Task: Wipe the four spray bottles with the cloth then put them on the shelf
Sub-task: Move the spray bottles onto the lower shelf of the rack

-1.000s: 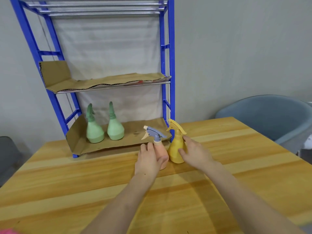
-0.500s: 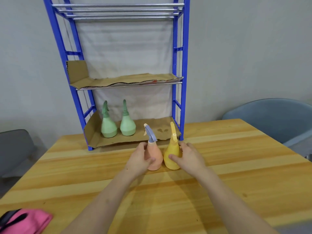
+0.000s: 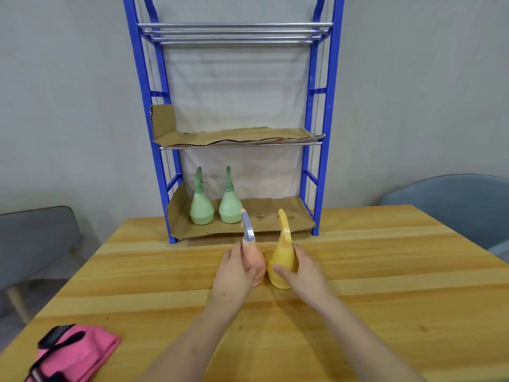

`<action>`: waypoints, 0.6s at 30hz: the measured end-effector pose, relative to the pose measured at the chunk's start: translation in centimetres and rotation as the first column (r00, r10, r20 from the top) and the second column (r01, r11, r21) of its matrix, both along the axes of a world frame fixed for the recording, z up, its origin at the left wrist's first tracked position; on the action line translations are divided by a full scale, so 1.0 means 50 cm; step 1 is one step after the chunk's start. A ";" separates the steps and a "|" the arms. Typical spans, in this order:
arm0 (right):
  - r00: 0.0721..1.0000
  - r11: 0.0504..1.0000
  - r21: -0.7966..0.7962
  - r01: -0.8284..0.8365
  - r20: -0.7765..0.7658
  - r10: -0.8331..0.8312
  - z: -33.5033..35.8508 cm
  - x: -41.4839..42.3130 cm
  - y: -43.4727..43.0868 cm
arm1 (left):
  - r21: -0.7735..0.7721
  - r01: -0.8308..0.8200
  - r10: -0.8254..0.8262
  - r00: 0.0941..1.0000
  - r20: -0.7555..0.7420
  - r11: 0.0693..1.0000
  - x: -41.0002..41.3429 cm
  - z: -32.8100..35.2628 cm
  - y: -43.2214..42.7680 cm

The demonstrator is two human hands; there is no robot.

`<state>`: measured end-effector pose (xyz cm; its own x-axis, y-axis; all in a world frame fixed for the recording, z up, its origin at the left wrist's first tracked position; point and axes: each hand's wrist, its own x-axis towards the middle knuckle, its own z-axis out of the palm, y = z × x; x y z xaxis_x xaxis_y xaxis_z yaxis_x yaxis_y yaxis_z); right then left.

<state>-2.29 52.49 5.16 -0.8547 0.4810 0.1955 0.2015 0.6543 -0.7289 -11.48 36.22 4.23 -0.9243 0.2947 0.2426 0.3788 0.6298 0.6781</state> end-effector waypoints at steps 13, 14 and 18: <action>0.998 0.999 -0.030 0.033 0.046 -0.032 0.088 -0.076 0.050 | -0.052 0.029 -0.029 0.999 -0.012 0.998 -0.090 0.104 0.033; 0.998 0.999 -0.031 0.037 0.042 -0.035 0.103 -0.087 0.064 | -0.055 0.026 -0.027 1.000 -0.016 0.998 -0.104 0.119 0.043; 0.998 0.999 -0.001 0.037 0.042 -0.037 0.159 -0.133 0.114 | -0.046 0.050 -0.051 0.999 -0.021 0.998 -0.160 0.163 0.094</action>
<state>-8.94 58.17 13.11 -0.8436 0.5130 0.1587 0.2562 0.6442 -0.7207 -19.49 40.92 12.39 -0.9027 0.3517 0.2478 0.4250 0.6397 0.6404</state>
